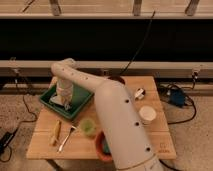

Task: Wipe tray with towel

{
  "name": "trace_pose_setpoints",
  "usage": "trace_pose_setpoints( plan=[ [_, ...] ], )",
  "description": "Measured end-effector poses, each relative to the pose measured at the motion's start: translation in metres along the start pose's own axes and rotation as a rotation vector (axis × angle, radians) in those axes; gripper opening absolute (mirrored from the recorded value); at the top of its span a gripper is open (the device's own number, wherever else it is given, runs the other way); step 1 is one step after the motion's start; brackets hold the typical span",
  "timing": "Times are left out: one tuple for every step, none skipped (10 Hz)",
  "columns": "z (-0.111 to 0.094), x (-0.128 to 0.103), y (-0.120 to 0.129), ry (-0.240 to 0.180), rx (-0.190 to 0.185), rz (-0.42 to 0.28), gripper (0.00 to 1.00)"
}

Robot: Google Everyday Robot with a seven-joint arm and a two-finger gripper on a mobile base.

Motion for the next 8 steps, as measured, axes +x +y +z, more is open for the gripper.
trace_pose_setpoints(
  plan=[
    [0.000, -0.007, 0.009, -0.005, -0.007, 0.013, 0.20],
    [-0.002, -0.014, 0.024, -0.009, -0.018, 0.036, 0.20],
    [-0.005, -0.018, 0.039, -0.009, -0.026, 0.058, 0.20],
    [-0.009, -0.017, 0.060, -0.005, -0.043, 0.090, 0.20],
    [-0.012, -0.008, 0.075, 0.005, -0.055, 0.110, 0.20],
    [-0.015, 0.001, 0.085, 0.011, -0.065, 0.126, 0.20],
    [-0.019, 0.011, 0.095, 0.018, -0.072, 0.141, 0.20],
    [-0.022, 0.021, 0.105, 0.022, -0.079, 0.156, 0.20]
  ],
)
